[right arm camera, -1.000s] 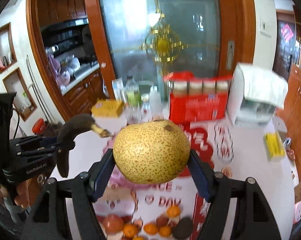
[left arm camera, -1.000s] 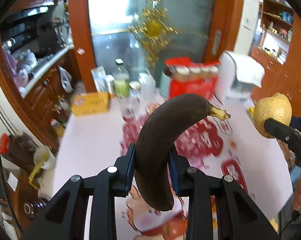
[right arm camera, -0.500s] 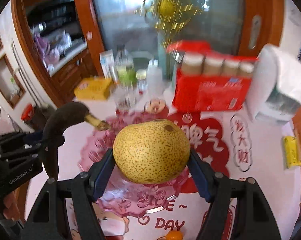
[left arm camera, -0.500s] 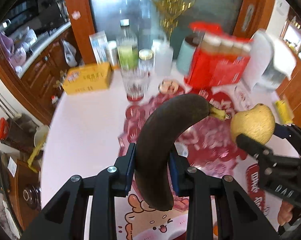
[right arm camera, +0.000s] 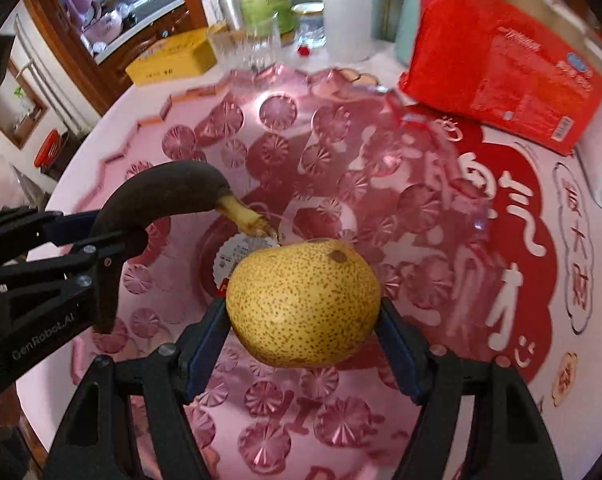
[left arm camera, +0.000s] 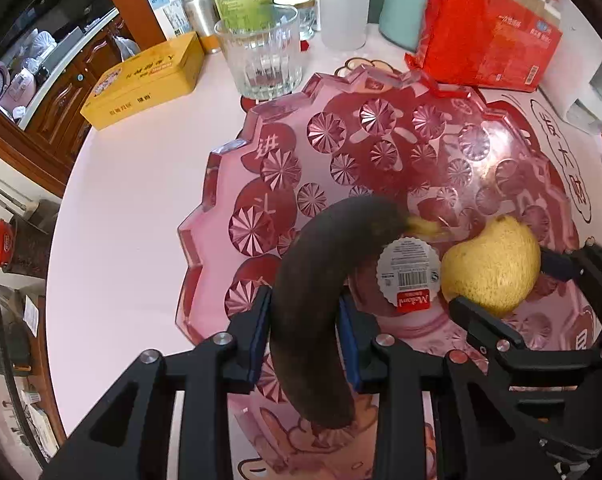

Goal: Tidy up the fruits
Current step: 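Carry the banana and pear with both tools over the pink glass bowl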

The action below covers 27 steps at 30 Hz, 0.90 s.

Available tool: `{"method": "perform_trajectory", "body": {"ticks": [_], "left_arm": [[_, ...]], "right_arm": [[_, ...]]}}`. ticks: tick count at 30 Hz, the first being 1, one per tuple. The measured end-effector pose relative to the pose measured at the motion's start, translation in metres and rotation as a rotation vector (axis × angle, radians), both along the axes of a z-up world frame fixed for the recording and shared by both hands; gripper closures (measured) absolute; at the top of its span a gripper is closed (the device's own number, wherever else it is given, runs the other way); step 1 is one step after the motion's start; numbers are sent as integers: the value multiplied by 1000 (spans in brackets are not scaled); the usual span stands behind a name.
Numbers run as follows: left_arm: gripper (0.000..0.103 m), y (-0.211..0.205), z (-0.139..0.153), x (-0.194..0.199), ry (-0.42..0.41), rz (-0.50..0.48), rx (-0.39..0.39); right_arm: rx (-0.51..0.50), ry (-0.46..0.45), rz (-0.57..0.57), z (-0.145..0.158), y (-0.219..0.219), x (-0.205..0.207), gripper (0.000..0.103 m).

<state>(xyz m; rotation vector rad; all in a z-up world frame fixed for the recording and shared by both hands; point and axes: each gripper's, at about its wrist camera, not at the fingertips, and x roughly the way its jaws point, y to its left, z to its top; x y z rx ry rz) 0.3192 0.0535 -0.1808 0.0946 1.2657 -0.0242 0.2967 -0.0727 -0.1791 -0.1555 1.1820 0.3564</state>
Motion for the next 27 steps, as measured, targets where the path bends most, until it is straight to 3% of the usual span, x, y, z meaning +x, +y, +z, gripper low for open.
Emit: {"method": "perform_trajectory", "body": {"ticks": [2, 4, 5, 12, 16, 21, 24, 27], "left_arm": [[41, 1, 4, -2, -28, -5, -10], [20, 2, 11, -5, -60, -8, -16], [17, 2, 15, -6, -82, -7, -14], [17, 14, 34, -10, -112, 24, -57], [17, 21, 46, -20, -160, 46, -91], [17, 17, 65, -42, -246, 11, -62], [17, 15, 72, -51, -245, 3, -66], [17, 18, 76, -59, -220, 19, -120]], "right_arm": [[-13, -32, 28, 0, 4, -1, 29], [7, -65, 42, 4, 4, -3, 29], [20, -74, 43, 7, 5, -3, 29], [123, -71, -9, 21, -12, -4, 29], [133, -84, -41, 29, -17, -9, 29], [160, -87, -95, 37, -27, -17, 29], [162, -103, -130, 41, -32, -22, 29], [165, -136, -160, 49, -36, -32, 29]]}}
